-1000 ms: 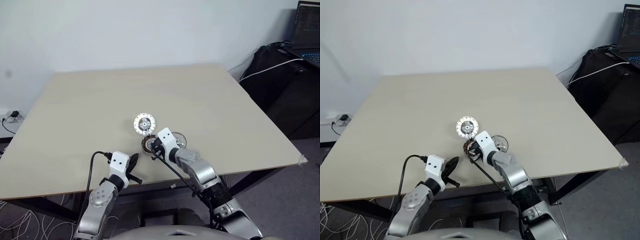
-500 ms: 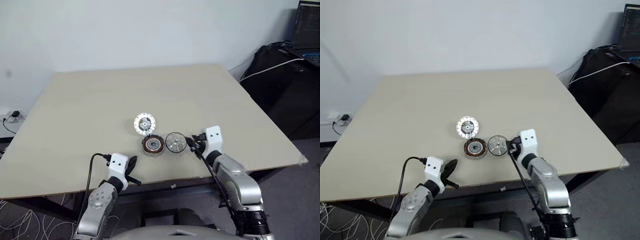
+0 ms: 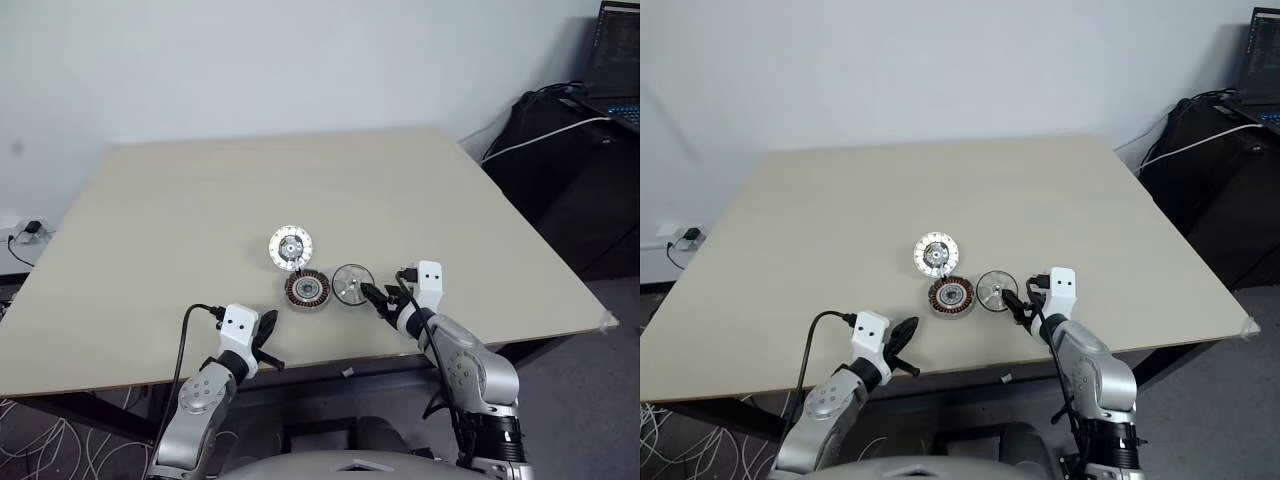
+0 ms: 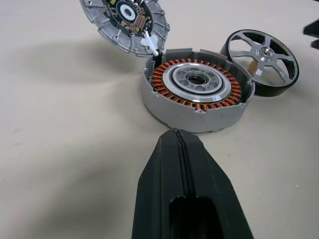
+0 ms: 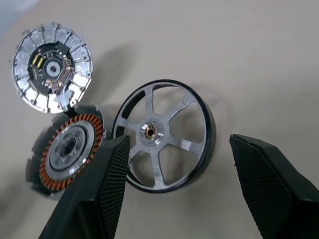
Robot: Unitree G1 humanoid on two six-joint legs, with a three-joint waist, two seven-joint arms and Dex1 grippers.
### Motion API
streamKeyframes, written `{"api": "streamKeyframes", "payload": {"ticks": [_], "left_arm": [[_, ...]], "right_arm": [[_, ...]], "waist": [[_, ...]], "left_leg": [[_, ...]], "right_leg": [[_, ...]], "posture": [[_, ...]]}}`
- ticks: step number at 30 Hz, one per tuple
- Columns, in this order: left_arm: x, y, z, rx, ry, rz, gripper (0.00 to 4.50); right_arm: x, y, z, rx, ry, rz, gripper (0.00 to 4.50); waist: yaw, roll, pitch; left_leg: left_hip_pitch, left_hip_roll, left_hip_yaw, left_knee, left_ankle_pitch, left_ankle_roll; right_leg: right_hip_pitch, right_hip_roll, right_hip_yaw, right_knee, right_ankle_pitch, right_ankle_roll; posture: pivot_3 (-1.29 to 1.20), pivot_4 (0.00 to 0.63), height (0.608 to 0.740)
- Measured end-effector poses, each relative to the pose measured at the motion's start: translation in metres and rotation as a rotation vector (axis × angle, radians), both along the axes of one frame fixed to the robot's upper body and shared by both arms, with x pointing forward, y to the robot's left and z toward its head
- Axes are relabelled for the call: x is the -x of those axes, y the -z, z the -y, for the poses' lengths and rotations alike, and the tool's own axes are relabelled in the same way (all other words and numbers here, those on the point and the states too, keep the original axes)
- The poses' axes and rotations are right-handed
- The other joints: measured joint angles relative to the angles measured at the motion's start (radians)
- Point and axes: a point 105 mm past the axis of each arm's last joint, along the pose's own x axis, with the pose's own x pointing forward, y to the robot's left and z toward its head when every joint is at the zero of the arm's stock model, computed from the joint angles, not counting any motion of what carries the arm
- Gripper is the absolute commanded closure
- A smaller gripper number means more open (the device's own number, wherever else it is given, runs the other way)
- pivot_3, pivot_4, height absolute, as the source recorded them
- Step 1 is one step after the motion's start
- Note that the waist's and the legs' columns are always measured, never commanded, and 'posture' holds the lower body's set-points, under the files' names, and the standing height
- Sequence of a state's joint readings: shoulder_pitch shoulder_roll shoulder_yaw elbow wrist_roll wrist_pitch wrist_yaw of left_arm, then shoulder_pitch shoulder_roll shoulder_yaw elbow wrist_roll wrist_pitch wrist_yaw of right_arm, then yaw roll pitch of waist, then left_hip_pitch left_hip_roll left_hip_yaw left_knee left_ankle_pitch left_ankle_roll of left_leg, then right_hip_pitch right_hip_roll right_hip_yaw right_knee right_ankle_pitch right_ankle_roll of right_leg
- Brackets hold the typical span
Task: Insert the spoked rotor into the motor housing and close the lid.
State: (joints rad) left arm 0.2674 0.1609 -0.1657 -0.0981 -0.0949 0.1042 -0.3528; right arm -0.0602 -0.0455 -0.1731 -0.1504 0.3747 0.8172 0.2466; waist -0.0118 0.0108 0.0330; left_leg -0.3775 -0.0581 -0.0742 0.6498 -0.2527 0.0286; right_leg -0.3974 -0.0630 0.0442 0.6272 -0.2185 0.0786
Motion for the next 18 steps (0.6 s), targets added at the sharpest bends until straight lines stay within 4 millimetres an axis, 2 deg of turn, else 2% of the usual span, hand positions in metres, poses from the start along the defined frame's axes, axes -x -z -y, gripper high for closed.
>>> {"api": "streamKeyframes", "payload": {"ticks": [7, 18], "left_arm": [[0.001, 0.001, -0.001, -0.001, -0.004, -0.006, 4.50], [0.001, 0.001, -0.001, 0.000, -0.005, -0.005, 4.50]], "right_arm": [[-0.012, 0.006, 0.005, -0.015, 0.044, -0.035, 1.06], [-0.018, 0.012, -0.002, -0.098, 0.024, -0.072, 1.06]], "waist": [[-0.001, 0.001, 0.000], [-0.002, 0.002, 0.001]], "left_leg": [[0.000, 0.000, 0.000, -0.001, 0.000, 0.000], [0.000, 0.000, 0.000, -0.001, 0.000, 0.000]], "right_leg": [[0.000, 0.000, 0.000, 0.000, 0.000, 0.000], [0.000, 0.000, 0.000, 0.000, 0.000, 0.000]], "posture": [[0.00, 0.000, 0.740], [0.00, 0.000, 0.740]]}}
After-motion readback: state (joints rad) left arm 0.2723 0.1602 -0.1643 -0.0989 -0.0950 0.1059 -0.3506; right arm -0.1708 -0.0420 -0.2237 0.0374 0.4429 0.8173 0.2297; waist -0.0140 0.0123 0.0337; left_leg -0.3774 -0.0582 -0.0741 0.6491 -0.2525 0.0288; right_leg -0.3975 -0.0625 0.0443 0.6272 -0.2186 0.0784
